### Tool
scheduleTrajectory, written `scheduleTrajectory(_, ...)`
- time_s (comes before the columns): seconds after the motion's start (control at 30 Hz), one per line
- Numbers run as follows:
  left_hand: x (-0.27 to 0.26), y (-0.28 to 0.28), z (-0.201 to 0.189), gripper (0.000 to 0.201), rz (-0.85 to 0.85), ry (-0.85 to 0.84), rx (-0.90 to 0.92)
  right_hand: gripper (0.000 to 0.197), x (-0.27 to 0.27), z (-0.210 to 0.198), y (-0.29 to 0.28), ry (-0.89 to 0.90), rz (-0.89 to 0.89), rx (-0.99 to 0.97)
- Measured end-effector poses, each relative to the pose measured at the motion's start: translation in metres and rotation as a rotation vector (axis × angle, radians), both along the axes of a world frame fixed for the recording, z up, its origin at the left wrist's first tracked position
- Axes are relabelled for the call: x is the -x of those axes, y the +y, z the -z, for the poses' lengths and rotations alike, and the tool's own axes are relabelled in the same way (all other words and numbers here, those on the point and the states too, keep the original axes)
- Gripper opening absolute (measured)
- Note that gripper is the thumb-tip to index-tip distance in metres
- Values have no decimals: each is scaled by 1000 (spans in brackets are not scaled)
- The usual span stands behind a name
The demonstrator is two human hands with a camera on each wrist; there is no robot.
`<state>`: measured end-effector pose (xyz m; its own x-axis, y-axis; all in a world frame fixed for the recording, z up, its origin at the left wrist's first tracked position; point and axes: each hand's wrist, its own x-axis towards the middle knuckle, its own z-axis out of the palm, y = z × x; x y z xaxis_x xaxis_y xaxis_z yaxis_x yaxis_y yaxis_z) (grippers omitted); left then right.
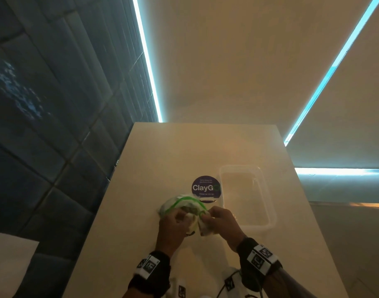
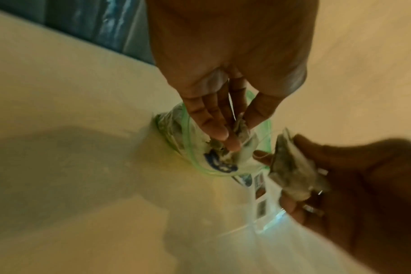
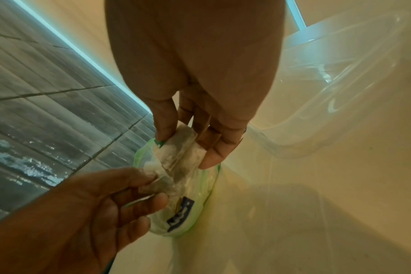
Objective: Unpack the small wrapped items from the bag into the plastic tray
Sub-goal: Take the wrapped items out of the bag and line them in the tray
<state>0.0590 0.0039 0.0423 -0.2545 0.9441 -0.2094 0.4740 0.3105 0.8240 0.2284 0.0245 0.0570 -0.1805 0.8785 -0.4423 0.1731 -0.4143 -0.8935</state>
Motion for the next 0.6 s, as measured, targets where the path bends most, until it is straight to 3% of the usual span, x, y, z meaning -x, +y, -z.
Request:
scheduleTrajectory(0.1, 2, -3, -4, 12, -153, -393, 102, 28, -1, -1, -1, 89, 26, 58)
scheduleTrajectory(0.23, 1, -10, -15, 21, -125, -736, 149, 23, 2, -6, -5, 243, 34, 143)
scheduleTrajectory(0.33, 3, -13, -15, 22, -83, -786, 181, 19, 3, -10, -5, 307, 65, 115)
scheduleTrajectory(0.47, 4, -17, -23, 20, 19, -796, 194, 28, 2, -16, -4, 232, 7, -11)
scheduleTrajectory(0.6, 3, -13, -21, 20, -45, -841, 172, 26, -2, -18, -4, 286, 49, -2)
